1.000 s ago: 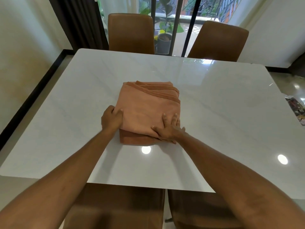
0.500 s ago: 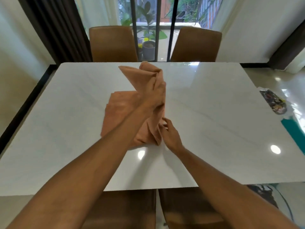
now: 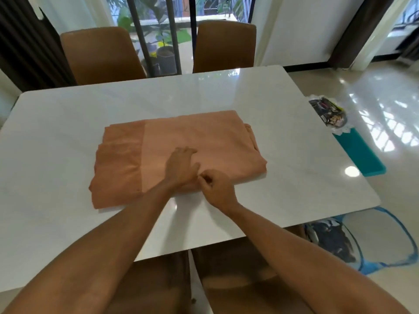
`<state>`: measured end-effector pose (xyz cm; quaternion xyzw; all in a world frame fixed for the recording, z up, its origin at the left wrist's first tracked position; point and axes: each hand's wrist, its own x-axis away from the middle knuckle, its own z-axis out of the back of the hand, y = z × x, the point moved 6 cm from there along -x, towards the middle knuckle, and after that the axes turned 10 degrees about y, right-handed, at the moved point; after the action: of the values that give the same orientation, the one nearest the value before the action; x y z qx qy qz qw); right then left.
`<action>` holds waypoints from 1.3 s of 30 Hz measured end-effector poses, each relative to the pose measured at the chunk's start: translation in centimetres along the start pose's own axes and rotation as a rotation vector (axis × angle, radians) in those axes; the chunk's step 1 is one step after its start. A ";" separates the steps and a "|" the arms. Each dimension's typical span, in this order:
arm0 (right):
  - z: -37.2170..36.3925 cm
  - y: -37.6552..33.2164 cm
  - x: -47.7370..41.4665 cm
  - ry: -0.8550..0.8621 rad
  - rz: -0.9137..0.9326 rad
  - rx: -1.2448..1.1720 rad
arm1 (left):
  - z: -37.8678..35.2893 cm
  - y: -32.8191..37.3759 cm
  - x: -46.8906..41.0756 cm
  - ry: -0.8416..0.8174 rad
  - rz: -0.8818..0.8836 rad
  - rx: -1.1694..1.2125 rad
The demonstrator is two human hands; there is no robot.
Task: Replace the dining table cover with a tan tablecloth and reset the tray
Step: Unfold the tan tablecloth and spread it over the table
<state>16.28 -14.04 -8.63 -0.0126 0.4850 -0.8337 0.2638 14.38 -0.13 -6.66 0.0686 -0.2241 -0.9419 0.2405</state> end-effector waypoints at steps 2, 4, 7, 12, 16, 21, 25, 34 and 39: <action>-0.3 0.4 -1.2 -0.015 0.031 0.104 | 0.7 -6.1 0.5 0.073 0.111 -0.090; -1.3 1.4 -2.4 -0.087 0.060 0.263 | 1.4 -10.5 1.1 0.078 0.160 -0.170; -4.3 4.0 -3.3 -0.259 -0.048 0.507 | 1.6 -15.4 1.9 -0.026 0.183 -0.241; -8.4 5.9 -1.9 -0.319 -0.074 0.636 | 1.5 -17.4 3.1 0.068 0.042 -0.417; -9.0 5.7 -5.9 -0.376 0.045 0.729 | 1.7 -15.8 3.1 0.061 0.105 -0.456; -14.5 3.4 -13.6 -0.717 -0.018 0.729 | 1.2 -11.9 6.6 0.122 0.326 -0.387; -20.1 -0.8 -12.9 -0.844 0.021 0.694 | 2.4 -10.6 7.9 0.262 0.247 -0.124; -20.6 -3.6 -5.7 -0.395 0.090 0.596 | 8.3 -25.7 8.1 0.346 0.526 -0.158; -21.0 -2.8 -3.8 -0.325 0.052 0.628 | 8.1 -31.0 8.0 0.256 0.726 -0.001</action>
<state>12.56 5.63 -16.52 -0.0509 0.1569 -0.9223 0.3494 -7.59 23.47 -13.77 0.1017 -0.2014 -0.7795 0.5844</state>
